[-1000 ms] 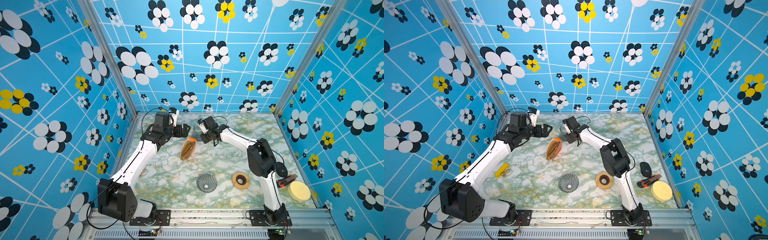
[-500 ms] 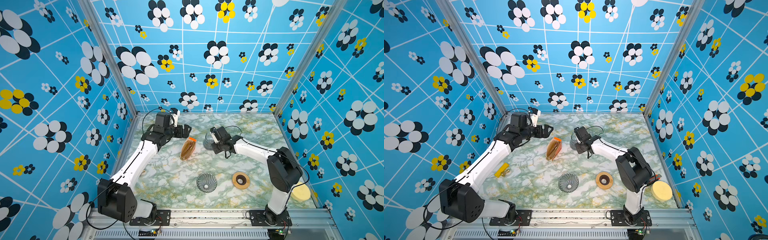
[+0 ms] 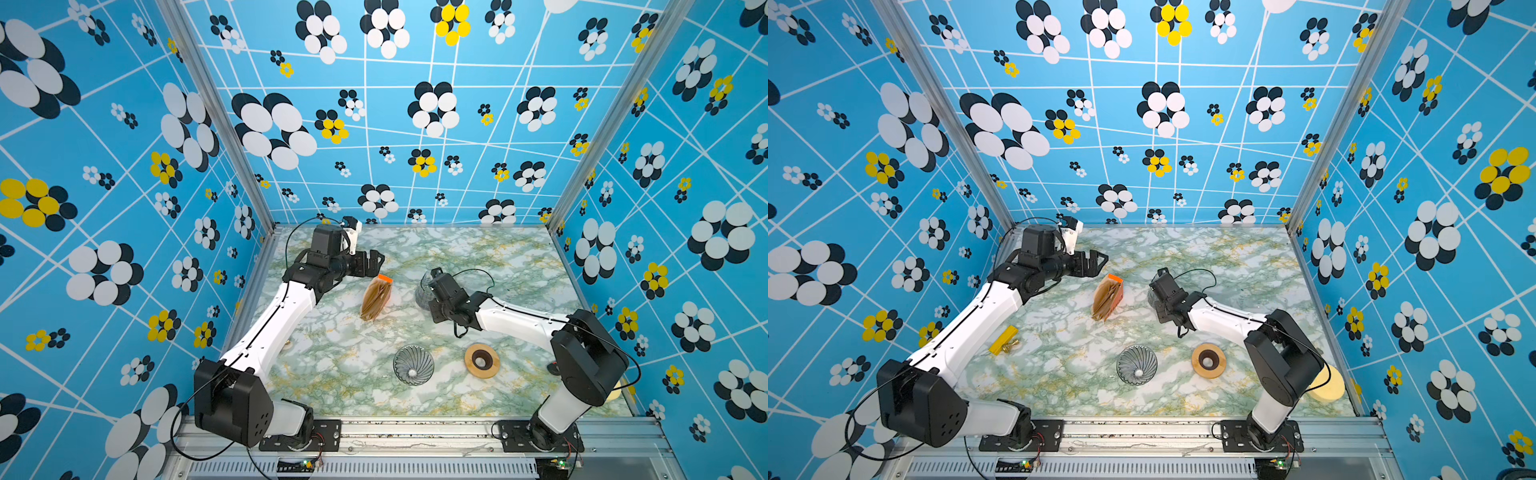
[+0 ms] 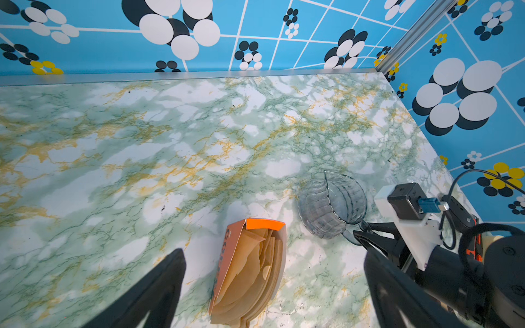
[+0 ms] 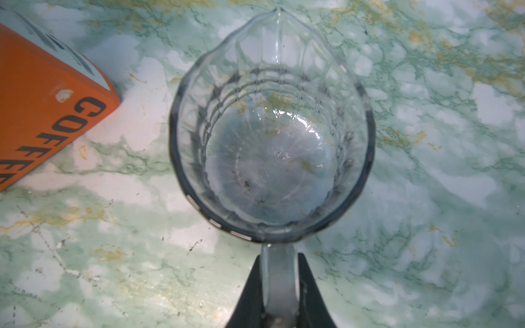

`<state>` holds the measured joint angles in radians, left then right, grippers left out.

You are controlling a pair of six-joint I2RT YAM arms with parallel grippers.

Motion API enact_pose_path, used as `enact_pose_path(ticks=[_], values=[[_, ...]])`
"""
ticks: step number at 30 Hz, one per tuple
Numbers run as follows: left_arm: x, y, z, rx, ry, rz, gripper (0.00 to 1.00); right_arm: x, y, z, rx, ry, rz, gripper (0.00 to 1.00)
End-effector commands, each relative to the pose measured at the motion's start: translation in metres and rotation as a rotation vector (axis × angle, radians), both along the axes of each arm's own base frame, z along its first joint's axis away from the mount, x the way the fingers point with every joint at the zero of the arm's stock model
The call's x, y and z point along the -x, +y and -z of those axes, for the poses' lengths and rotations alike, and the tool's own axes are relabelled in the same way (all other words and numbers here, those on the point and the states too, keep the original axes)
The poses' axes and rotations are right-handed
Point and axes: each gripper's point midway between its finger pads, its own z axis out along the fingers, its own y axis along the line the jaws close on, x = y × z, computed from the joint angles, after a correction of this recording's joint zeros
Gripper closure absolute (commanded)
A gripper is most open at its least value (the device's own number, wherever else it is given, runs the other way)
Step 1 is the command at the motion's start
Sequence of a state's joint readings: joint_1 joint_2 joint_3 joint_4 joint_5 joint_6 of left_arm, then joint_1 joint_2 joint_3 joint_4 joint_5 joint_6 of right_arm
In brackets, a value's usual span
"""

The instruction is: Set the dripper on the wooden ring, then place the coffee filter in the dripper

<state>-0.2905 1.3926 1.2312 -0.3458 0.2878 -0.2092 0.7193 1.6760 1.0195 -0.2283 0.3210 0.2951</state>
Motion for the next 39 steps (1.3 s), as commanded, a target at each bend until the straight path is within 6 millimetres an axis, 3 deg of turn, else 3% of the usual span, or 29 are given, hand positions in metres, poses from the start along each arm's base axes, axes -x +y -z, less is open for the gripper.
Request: enact_pose_path(ticks=[1, 9, 15, 20, 24, 30, 35, 39], values=[[0.005, -0.001, -0.006, -0.002, -0.008, 0.007, 0.01, -0.003, -0.003, -0.014, -0.039, -0.059, 0.055, 0.80], [0.004, -0.001, -0.006, -0.006, -0.012, 0.010, 0.01, 0.003, 0.002, -0.023, -0.072, -0.064, 0.041, 0.66], [0.003, -0.003, -0.011, 0.031, -0.012, 0.022, 0.01, 0.018, 0.007, -0.046, -0.138, -0.095, 0.009, 0.58], [0.008, -0.010, 0.006, -0.039, -0.033, 0.047, 0.01, 0.037, -0.003, -0.071, -0.182, -0.110, -0.012, 0.49], [0.030, -0.041, 0.006, -0.079, -0.091, 0.190, 0.01, 0.057, -0.003, -0.080, -0.244, -0.085, -0.067, 0.45], [0.069, -0.081, 0.003, -0.054, 0.003, 0.264, 0.01, 0.088, -0.006, -0.091, -0.373, -0.048, -0.108, 0.40], [0.096, -0.096, -0.005, 0.001, 0.027, 0.229, 0.01, 0.111, -0.022, -0.093, -0.422, -0.022, -0.109, 0.36], [0.112, -0.098, 0.001, 0.110, 0.081, 0.166, 0.01, 0.123, -0.035, -0.086, -0.451, 0.008, -0.074, 0.34]])
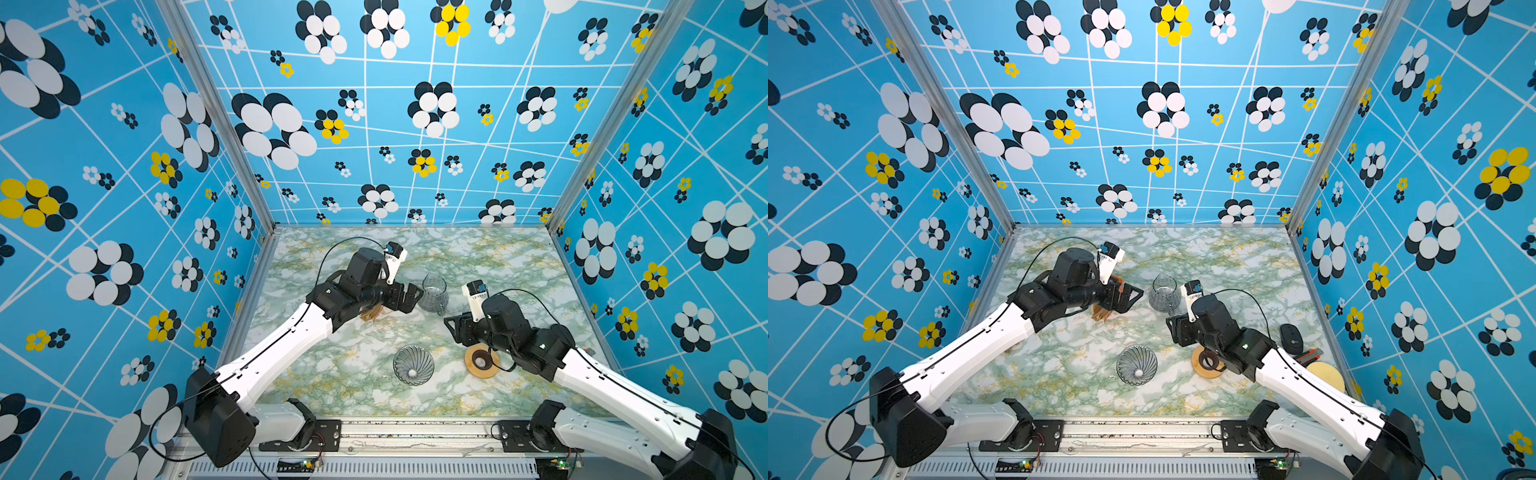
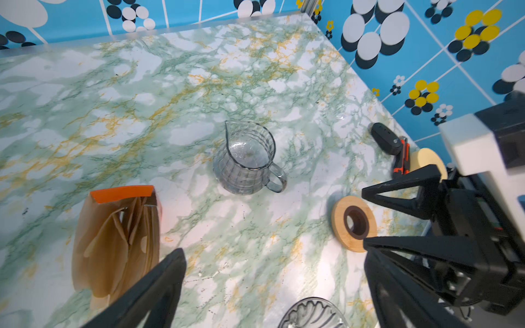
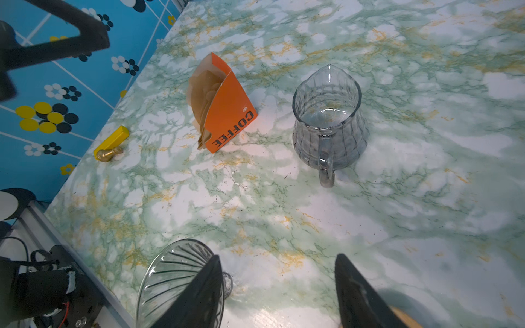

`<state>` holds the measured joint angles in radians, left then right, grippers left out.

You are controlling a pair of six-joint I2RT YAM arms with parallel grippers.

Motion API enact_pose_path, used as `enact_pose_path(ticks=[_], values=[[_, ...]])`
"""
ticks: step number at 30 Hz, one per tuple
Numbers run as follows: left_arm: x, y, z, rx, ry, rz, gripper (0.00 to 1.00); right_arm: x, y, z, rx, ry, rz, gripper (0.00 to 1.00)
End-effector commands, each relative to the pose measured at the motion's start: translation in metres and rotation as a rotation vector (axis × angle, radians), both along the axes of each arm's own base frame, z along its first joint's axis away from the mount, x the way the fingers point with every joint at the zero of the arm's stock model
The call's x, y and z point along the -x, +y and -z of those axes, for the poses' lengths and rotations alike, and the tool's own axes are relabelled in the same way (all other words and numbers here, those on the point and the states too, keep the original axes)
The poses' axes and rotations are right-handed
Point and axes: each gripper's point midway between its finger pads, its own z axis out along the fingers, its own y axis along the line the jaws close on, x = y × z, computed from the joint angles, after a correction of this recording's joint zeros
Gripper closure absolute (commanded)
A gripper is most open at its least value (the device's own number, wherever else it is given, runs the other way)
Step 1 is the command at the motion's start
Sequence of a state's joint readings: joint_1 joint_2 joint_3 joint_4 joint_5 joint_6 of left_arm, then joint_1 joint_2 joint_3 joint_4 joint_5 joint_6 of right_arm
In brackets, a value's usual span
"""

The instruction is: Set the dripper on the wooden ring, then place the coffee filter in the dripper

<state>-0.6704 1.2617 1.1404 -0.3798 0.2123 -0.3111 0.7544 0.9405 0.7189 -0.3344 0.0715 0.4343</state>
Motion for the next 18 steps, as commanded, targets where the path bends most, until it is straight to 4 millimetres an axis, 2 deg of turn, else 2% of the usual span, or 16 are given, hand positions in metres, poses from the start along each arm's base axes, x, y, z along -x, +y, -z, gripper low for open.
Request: enact_pose_path(ticks=[1, 4, 9, 14, 18], values=[[0.010, 0.004, 0.007, 0.090, 0.068, -0.108, 0.01, 0.017, -0.014, 0.022, -0.021, 0.104, 0.025, 0.34], [0.021, -0.002, 0.020, 0.111, 0.076, -0.120, 0.01, 0.020, -0.025, 0.032, -0.062, 0.149, 0.073, 0.34], [0.039, -0.024, 0.035, 0.122, 0.094, -0.081, 0.01, 0.026, -0.045, 0.050, -0.107, 0.263, 0.139, 0.33], [0.043, -0.048, 0.048, 0.186, 0.159, -0.072, 0.01, 0.029, -0.065, 0.063, -0.201, 0.371, 0.246, 0.33], [0.049, -0.070, 0.051, 0.213, 0.176, -0.037, 0.01, 0.036, -0.079, 0.069, -0.189, 0.406, 0.296, 0.33]])
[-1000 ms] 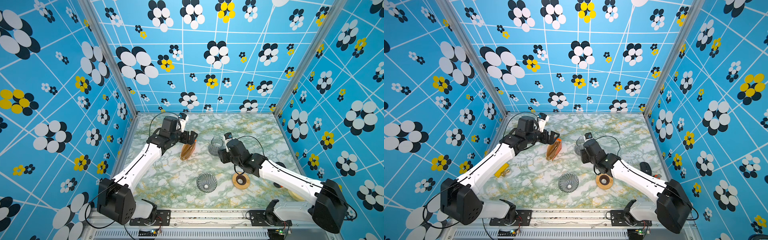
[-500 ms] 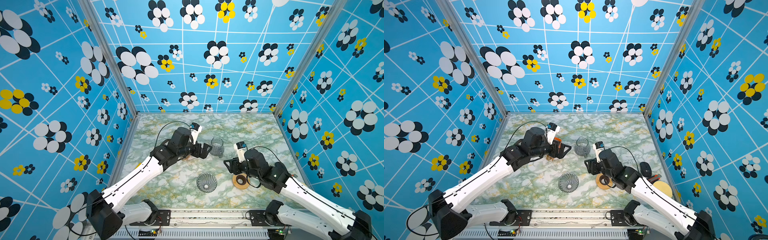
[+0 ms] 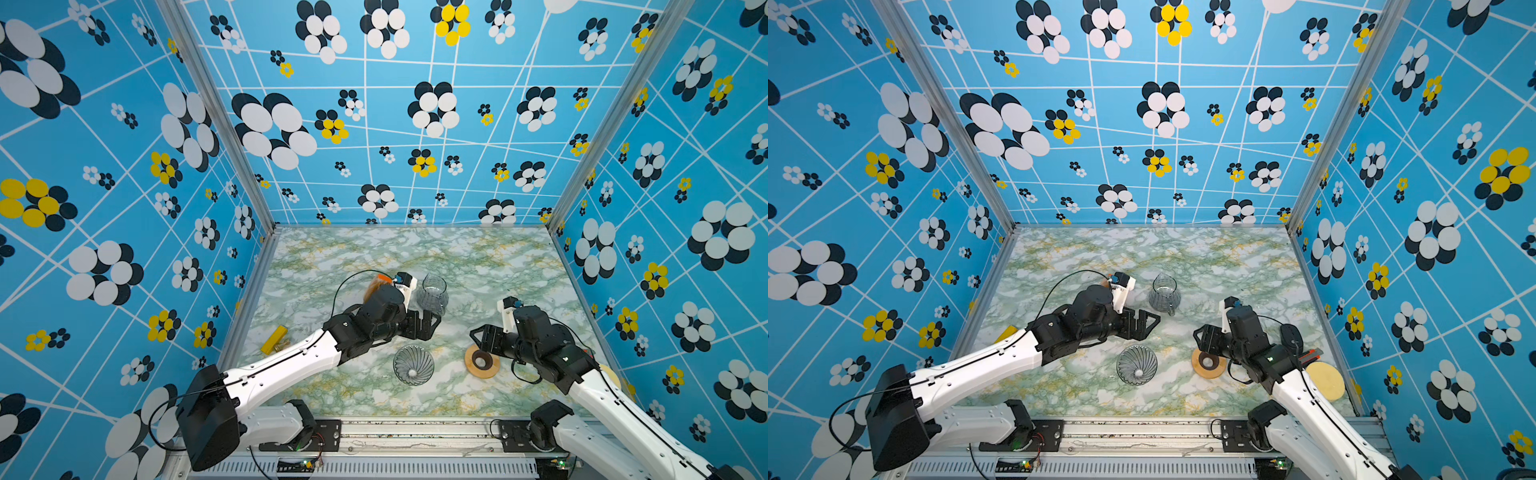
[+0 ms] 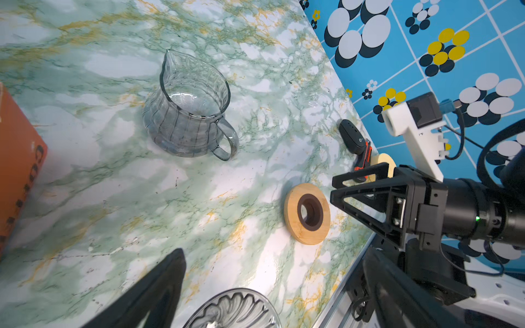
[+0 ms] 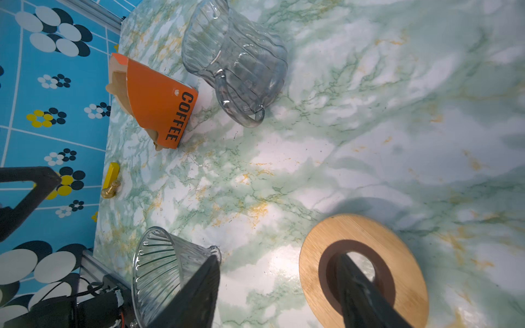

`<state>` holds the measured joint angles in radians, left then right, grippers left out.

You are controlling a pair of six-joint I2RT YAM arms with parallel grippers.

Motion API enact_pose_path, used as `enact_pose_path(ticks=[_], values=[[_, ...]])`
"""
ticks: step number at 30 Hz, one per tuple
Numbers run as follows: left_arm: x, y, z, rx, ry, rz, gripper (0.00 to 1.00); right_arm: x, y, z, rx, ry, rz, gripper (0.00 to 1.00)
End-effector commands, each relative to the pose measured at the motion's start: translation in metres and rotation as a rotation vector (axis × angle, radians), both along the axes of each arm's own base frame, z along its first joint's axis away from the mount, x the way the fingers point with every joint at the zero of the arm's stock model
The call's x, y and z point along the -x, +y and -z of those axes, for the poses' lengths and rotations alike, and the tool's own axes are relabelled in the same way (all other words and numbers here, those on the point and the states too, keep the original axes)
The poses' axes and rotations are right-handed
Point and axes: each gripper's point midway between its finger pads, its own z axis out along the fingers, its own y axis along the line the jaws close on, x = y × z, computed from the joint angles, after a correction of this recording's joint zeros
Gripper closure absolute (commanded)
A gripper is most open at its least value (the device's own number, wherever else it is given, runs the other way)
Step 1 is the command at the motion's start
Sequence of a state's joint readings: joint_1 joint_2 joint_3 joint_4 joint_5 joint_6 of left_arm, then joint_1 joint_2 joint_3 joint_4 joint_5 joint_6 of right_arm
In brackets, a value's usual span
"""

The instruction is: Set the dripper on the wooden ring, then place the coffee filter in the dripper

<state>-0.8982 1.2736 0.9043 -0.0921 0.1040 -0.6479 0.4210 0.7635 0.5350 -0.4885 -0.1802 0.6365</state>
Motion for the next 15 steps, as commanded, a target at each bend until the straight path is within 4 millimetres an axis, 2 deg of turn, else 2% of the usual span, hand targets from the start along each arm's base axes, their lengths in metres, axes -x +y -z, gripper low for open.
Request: enact_pose_path(ticks=[1, 9, 15], values=[[0.002, -0.021, -0.002, 0.068, 0.014, 0.010, 0.01, 0.016, -0.005, 0.011, -0.026, 0.097, 0.021, 0.33], [0.011, -0.057, 0.014, 0.076, 0.071, 0.102, 0.01, 0.026, -0.032, 0.036, 0.044, 0.194, 0.131, 0.34], [0.019, -0.072, 0.021, 0.026, 0.069, 0.194, 0.01, 0.033, -0.046, 0.055, 0.072, 0.238, 0.203, 0.37]])
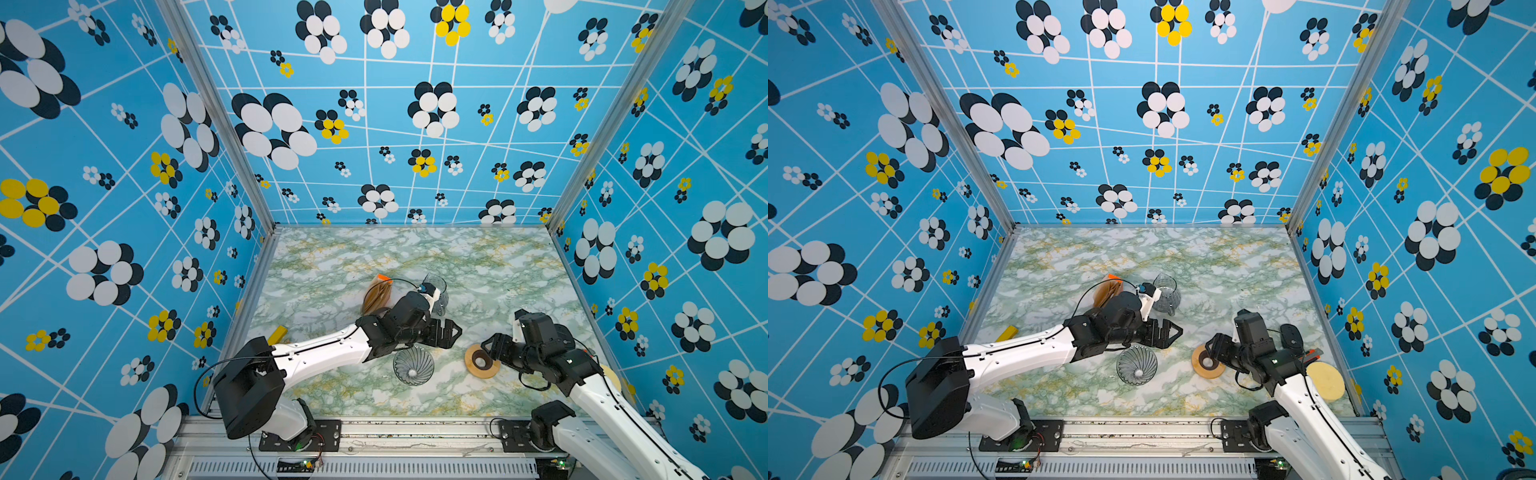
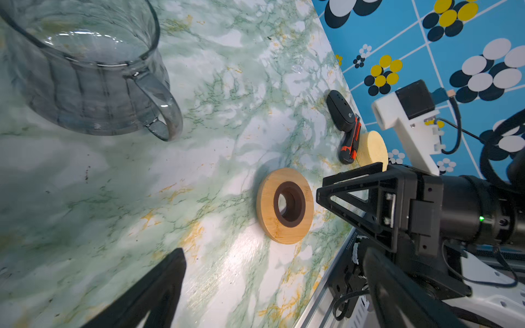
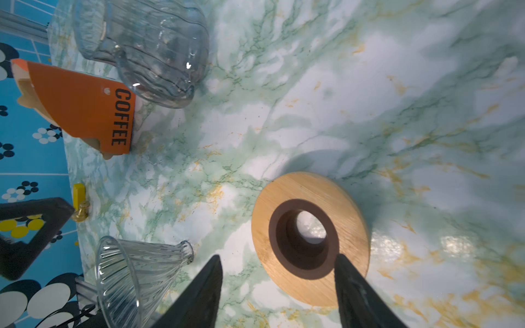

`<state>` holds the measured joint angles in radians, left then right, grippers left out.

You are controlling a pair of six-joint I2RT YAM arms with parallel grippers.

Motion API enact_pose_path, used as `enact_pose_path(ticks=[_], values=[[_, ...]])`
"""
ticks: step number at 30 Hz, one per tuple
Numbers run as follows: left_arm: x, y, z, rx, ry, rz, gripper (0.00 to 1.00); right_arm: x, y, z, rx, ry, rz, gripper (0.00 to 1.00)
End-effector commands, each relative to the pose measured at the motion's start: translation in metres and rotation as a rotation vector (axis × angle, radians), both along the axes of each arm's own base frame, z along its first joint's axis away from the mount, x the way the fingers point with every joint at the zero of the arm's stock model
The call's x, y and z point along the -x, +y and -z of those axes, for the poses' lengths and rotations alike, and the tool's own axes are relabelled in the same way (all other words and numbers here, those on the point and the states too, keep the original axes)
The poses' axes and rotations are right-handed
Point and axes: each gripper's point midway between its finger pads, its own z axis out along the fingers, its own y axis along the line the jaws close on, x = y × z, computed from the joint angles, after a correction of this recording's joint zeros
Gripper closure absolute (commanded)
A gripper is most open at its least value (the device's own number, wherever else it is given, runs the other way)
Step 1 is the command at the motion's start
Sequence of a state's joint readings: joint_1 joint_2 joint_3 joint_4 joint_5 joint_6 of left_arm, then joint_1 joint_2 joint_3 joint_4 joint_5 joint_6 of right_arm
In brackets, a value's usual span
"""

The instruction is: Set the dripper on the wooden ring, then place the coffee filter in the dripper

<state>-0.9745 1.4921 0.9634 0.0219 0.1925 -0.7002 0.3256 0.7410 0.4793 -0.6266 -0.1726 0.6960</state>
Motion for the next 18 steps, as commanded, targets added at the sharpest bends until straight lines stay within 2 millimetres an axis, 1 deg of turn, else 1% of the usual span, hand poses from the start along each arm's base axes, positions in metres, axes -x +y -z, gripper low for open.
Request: enact_pose_path(ticks=[1, 4, 8, 13, 18], values=[[0.005, -0.015, -0.016, 0.022, -0.035, 0.080, 0.01, 0.011, -0.013, 0.020, 0.039, 0.064, 0.062, 0.37], [0.007, -0.021, -0.018, 0.043, -0.028, 0.111, 0.01, 0.013, -0.018, 0.030, 0.055, 0.076, 0.089, 0.37], [0.011, -0.028, -0.016, 0.047, -0.005, 0.139, 0.01, 0.015, -0.023, 0.036, 0.065, 0.084, 0.111, 0.37], [0.012, -0.028, -0.009, 0.038, 0.003, 0.142, 0.01, 0.014, -0.023, 0.041, 0.063, 0.096, 0.116, 0.38], [0.012, -0.025, -0.009, 0.029, -0.006, 0.140, 0.01, 0.012, -0.018, 0.047, 0.037, 0.102, 0.114, 0.39]])
